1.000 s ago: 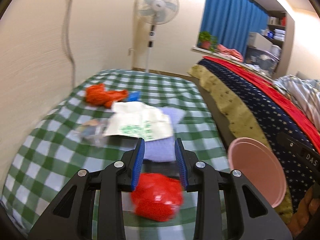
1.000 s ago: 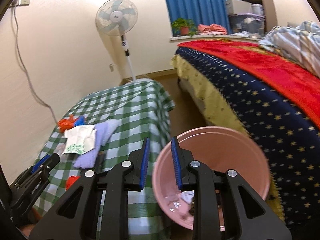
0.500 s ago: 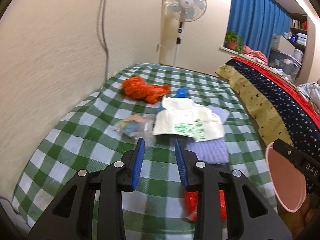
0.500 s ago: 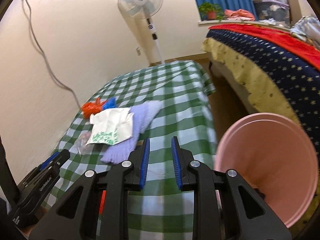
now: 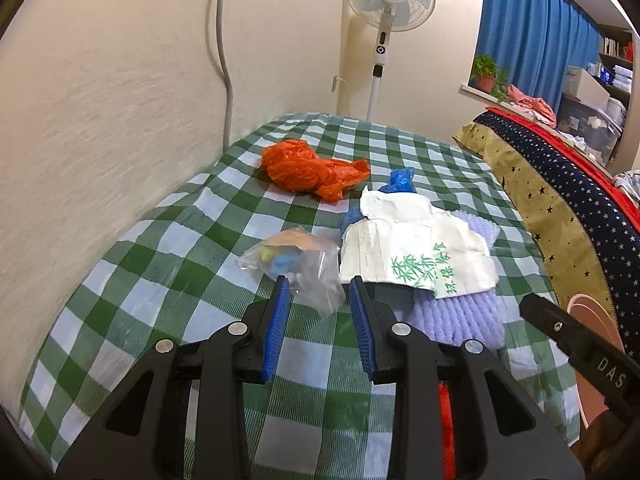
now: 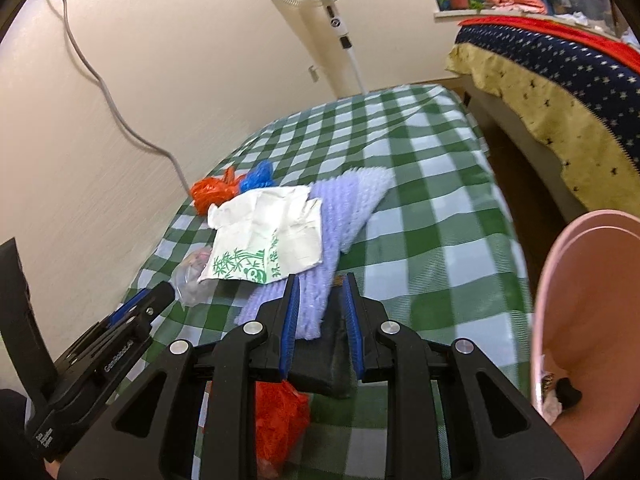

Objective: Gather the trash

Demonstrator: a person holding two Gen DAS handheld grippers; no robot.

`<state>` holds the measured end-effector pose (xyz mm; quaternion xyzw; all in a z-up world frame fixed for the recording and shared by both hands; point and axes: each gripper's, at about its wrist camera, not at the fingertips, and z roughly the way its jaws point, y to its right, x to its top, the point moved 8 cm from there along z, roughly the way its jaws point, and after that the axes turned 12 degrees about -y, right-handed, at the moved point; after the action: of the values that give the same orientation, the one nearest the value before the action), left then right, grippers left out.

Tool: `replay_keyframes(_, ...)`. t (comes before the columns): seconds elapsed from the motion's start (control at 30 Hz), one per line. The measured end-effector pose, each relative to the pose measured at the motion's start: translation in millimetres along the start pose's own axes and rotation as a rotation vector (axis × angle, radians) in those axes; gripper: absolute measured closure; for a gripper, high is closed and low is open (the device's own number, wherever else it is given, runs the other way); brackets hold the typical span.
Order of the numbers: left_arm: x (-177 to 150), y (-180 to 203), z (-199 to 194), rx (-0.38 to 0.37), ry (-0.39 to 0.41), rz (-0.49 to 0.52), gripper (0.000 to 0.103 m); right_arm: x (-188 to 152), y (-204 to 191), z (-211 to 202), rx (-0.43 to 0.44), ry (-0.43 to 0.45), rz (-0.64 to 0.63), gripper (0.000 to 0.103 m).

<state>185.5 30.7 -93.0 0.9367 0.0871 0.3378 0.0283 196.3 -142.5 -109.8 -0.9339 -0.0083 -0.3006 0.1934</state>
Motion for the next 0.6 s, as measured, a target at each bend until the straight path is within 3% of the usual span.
replay_keyframes(0.13,2.8,0.5,10.4,-0.003,-0.025,-0.008,0.062,-1.8,1.7,16.3,0.030,-0.045,0.021,0.079)
replay_keyframes(0.53,3.7,-3.6,30.0,0.004,-0.086,-0.038,0.062,-7.1,-6.6,34.7,0.045,-0.107,-0.014,0.079)
replay_keyframes(0.6,3.2,-4.6,31.0,-0.004,-0.090,-0.045,0.066,-7.6,-8.5,34.6,0.047,-0.109,-0.022,0.084)
